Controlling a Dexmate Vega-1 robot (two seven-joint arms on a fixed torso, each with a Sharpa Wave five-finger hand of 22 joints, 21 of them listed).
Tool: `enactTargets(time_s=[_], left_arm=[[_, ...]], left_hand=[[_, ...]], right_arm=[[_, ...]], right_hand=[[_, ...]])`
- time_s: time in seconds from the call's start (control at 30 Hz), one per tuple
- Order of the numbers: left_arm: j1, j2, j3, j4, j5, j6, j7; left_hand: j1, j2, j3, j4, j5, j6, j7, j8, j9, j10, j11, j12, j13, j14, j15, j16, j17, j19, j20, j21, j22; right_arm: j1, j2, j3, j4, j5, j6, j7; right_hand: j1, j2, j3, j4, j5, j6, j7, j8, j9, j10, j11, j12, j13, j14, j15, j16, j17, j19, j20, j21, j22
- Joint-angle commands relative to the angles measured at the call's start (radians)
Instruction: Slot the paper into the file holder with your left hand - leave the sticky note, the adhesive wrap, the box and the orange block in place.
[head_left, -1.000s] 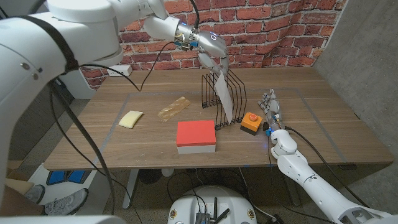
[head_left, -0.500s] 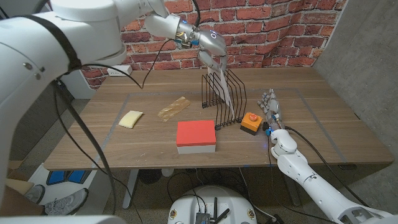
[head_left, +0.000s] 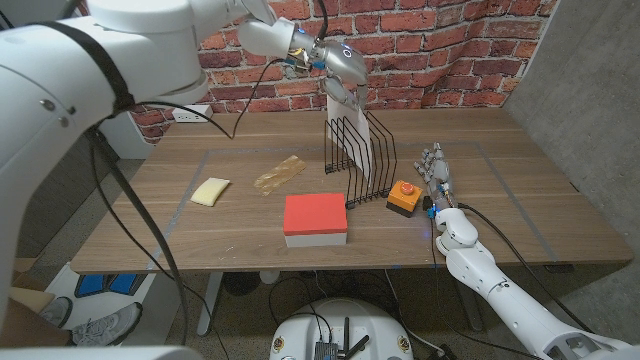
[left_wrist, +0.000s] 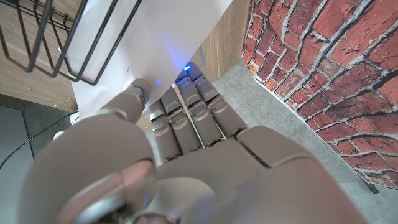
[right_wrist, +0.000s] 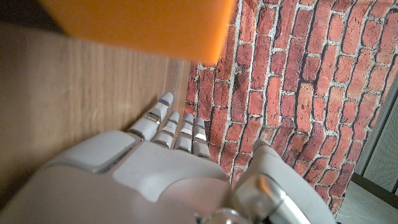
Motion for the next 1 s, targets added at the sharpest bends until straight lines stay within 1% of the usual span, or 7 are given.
enactTargets(time_s=[0.03, 0.5, 1.0], left_arm=[[0.007, -0.006, 0.007, 0.007, -0.074, 0.026, -0.07], [0.028, 0.0, 0.0, 0.005, -0.168, 0.027, -0.146], [0.037, -0.001, 0.007, 0.003, -0.202, 0.027, -0.164]], left_hand=[[0.002, 0.007, -0.007, 0.001, 0.004, 0.008, -0.002, 0.005, 0.002, 0.003, -0.005, 0.001, 0.002, 0.008, -0.099, 0.003, 0.003, -0.005, -0.111, 0.001, 0.002], [0.003, 0.006, -0.008, 0.0, 0.004, 0.008, -0.002, 0.006, 0.002, 0.003, -0.005, 0.001, 0.002, 0.007, -0.1, 0.003, 0.003, -0.005, -0.111, 0.001, 0.002], [0.002, 0.006, -0.008, 0.0, 0.004, 0.009, 0.001, 0.007, 0.001, 0.001, -0.006, 0.0, 0.001, 0.009, -0.099, 0.003, 0.003, -0.005, -0.111, 0.002, 0.002]], right_arm=[[-0.002, -0.002, 0.003, -0.001, 0.001, 0.002, -0.003], [-0.006, -0.001, 0.004, -0.004, 0.002, 0.002, -0.005], [-0.009, 0.001, 0.004, -0.003, 0.002, 0.004, -0.006]], right_hand=[[-0.005, 0.038, 0.006, 0.003, -0.005, 0.007, -0.004, 0.001, 0.004, 0.002, 0.0, 0.005, 0.001, 0.011, 0.005, 0.006, 0.004, 0.008, -0.003, 0.003, 0.005], [-0.005, 0.038, 0.006, 0.002, -0.005, 0.008, -0.004, 0.001, 0.004, 0.003, 0.001, 0.006, 0.001, 0.011, 0.002, 0.006, 0.004, 0.009, -0.002, 0.003, 0.005], [-0.005, 0.038, 0.006, 0.002, -0.005, 0.008, -0.004, 0.001, 0.004, 0.003, 0.001, 0.006, 0.001, 0.011, 0.003, 0.006, 0.004, 0.009, -0.001, 0.003, 0.005]])
